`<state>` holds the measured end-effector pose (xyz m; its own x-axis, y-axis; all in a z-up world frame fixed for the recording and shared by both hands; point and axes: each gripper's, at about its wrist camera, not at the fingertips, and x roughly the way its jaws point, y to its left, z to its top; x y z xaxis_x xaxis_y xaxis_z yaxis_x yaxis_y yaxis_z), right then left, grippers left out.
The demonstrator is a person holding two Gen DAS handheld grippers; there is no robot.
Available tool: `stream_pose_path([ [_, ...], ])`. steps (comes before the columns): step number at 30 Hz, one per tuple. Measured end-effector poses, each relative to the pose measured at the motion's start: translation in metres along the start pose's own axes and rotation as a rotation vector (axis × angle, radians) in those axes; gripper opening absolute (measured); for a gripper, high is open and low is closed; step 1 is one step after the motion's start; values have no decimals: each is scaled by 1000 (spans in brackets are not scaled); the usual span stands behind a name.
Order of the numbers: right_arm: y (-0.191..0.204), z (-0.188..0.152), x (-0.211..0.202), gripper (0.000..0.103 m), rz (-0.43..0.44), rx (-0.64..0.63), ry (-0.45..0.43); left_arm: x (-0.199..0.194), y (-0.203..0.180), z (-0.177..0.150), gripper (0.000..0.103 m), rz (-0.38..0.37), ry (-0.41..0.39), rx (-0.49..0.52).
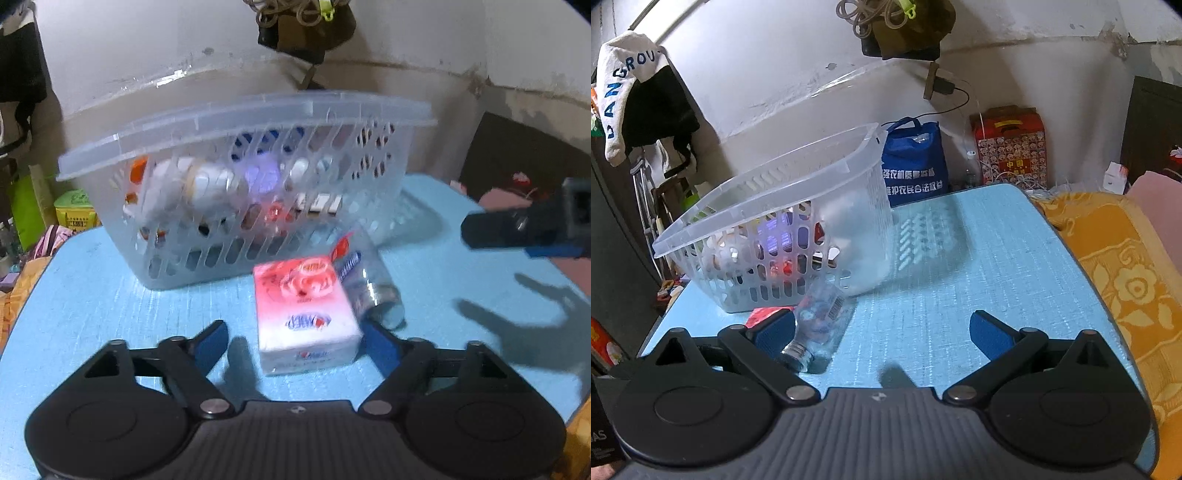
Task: Organize objects
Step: 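Grasp the pink tissue pack with the left tool while the right tool grasps the clear bottle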
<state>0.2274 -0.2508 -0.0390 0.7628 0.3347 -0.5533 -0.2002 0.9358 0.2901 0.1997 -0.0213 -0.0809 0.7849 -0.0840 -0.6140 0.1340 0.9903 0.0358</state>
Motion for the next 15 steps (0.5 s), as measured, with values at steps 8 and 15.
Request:
stream_pose_path([
  [8,25,-11,16,103,45,-44,26,-16,33,-12,57,15,-13,-36],
  [15,54,-12,54,100,84,-83,102,-23,62,-20,57,44,-13,-76],
])
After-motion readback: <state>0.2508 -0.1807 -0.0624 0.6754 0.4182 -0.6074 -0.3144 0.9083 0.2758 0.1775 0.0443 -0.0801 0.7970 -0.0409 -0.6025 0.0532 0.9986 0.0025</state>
